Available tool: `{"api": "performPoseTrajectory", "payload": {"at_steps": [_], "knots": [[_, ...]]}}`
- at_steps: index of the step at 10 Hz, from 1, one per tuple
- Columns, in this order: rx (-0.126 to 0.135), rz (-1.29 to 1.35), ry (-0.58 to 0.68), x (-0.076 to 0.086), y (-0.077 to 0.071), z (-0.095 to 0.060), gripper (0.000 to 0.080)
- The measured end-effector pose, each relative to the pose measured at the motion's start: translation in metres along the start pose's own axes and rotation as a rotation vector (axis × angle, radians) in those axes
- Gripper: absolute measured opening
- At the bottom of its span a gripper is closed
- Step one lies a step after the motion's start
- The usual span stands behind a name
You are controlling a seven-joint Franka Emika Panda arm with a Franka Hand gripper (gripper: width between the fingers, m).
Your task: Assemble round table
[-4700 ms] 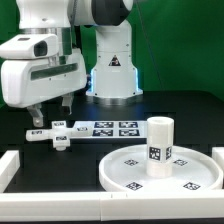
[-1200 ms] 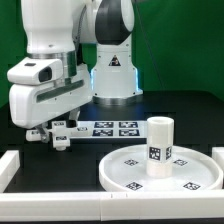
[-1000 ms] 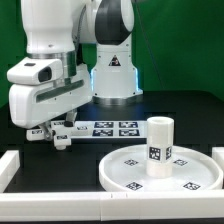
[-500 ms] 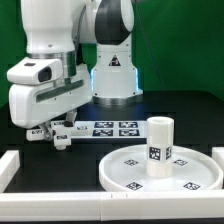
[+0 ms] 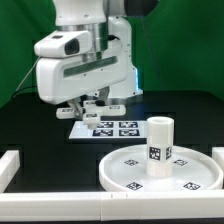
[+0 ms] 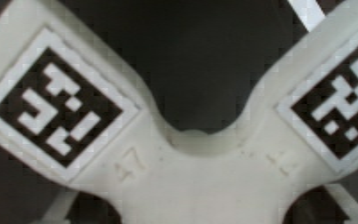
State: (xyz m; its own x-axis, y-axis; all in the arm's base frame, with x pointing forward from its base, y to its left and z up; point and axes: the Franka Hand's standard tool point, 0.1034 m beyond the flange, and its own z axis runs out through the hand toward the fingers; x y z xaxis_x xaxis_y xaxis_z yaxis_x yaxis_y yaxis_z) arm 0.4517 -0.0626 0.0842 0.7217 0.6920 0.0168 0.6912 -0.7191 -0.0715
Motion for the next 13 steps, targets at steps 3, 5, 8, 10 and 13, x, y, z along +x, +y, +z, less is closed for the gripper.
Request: {"api": "performPoseTrajectory", "payload": {"at_steps": [3,5,8,10,13], "knots": [[-0.003,0.017,0.014,0.042,0.0,-0.016,0.0443],[0.002,0.025,0.01,0.038,-0.001,-0.015,0.0443],[0.017,-0.005,-0.001,0.079,-0.003,-0.04,0.0443],[0.012,-0.063,0.006,0.112,0.004,-0.058,0.0443],[0.016,-0.054,0.001,0.105,0.003,-0.051,0.0443]]}}
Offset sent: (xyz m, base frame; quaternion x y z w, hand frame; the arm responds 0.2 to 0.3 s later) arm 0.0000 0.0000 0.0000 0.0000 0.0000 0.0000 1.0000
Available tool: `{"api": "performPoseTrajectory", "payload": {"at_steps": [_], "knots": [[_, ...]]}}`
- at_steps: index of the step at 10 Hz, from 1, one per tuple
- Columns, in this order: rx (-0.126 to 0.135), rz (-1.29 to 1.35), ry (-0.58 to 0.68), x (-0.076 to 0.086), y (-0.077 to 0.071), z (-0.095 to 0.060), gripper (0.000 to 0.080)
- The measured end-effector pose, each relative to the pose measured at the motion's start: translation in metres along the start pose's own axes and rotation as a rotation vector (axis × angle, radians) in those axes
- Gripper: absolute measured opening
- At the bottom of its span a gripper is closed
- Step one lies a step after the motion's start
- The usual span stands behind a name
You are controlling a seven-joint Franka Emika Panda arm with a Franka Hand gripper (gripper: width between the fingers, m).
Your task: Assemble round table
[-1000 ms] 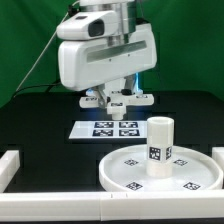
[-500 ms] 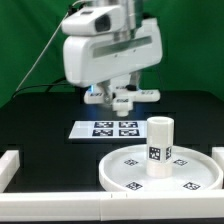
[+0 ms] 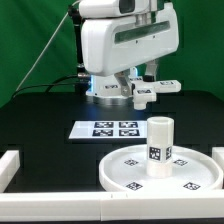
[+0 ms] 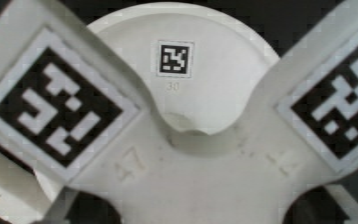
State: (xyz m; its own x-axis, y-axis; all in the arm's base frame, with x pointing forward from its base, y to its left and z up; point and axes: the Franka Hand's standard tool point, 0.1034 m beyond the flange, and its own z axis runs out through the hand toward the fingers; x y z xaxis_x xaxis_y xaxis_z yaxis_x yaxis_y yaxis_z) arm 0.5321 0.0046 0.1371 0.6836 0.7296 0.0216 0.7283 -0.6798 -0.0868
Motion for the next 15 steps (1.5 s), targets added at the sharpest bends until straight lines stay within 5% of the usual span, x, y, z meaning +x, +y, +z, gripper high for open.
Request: {"api": "performPoseTrajectory", "payload": {"at_steps": [2,6,10,12,15], "knots": [[-0.005,-0.056,0.036,-0.004,0.002,0.011,0.0443],[0.07,-0.088,-0.019,0.032,0.002,0.011,0.0443],[0.075,-0.085,-0.024,0.023,0.004,0.015,0.0443],[0.074,-0.082,-0.027,0.001,0.005,0.014,0.0443],[0.063,-0.053,-0.018,0.009,0.005,-0.001,0.0443]]}}
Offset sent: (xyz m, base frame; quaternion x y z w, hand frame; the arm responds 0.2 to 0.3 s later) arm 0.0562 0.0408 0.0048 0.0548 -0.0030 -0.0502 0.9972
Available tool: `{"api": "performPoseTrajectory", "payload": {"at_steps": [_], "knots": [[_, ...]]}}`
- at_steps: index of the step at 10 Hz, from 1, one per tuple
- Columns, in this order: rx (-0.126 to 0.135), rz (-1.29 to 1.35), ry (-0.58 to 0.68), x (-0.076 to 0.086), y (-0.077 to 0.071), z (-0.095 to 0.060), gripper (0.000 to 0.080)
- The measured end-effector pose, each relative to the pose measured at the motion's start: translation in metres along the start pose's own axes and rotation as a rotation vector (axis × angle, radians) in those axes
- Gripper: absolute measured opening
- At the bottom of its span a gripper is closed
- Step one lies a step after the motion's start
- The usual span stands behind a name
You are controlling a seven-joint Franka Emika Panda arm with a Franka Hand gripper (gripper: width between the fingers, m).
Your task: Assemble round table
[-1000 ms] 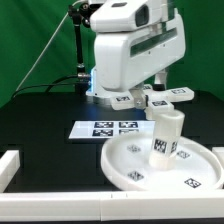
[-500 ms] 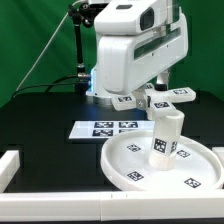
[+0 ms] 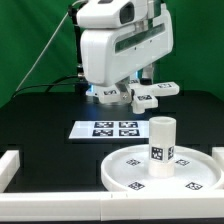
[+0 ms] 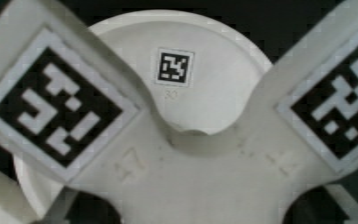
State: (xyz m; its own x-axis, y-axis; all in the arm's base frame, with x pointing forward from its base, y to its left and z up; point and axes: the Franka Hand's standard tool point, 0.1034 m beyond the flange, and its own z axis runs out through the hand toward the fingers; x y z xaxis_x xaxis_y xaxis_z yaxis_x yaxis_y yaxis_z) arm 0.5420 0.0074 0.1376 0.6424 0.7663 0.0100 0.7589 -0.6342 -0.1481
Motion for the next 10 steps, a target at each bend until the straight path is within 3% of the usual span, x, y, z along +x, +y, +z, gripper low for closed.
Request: {"api": "performPoseTrajectory", "payload": {"at_steps": [2,3,7,10], "knots": [[-0.012,-0.007,0.017,0.027,0.0,-0.007,0.0443],[-0.011,-0.015,0.02,0.033,0.0,-0.006,0.0444],[-0.021,-0.039,0.027,0.033,0.002,-0.001,0.0445],[-0.01,-0.044,0.02,0.033,0.003,0.008,0.0445]]}}
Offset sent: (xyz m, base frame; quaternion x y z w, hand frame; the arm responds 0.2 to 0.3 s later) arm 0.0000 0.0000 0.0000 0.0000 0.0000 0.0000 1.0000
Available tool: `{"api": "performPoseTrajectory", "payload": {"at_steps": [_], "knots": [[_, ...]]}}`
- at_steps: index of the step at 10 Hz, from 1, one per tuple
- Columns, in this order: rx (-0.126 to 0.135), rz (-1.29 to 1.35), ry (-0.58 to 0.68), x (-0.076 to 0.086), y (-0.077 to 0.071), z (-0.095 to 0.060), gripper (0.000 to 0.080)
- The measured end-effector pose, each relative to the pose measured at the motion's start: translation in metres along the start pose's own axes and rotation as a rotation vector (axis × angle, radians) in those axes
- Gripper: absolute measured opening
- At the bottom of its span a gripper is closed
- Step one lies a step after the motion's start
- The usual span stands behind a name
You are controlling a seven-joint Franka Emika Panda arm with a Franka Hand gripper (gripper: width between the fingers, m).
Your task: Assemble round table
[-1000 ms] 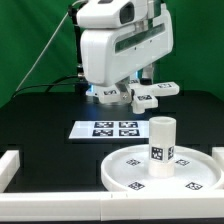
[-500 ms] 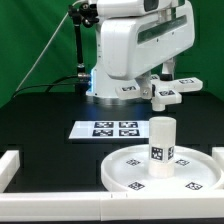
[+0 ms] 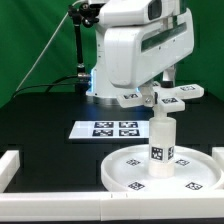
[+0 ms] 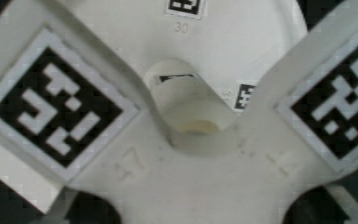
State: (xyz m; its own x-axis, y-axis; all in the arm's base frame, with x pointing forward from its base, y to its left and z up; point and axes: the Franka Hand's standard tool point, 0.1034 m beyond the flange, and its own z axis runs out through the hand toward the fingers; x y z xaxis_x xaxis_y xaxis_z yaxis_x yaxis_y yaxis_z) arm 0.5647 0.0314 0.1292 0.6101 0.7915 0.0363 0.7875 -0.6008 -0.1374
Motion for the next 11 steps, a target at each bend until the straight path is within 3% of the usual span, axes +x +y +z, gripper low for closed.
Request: {"api": "performPoseTrajectory", "payload": {"at_steps": [4,8,11], "knots": [[-0.012,0.001,0.007,-0.001,0.001,0.006,0.0445],[0.0,0.01,-0.001,-0.003,-0.003,0.015,0.0445],[-0.014,0.009,0.007,-0.006,-0.004,0.022,0.0445]]}}
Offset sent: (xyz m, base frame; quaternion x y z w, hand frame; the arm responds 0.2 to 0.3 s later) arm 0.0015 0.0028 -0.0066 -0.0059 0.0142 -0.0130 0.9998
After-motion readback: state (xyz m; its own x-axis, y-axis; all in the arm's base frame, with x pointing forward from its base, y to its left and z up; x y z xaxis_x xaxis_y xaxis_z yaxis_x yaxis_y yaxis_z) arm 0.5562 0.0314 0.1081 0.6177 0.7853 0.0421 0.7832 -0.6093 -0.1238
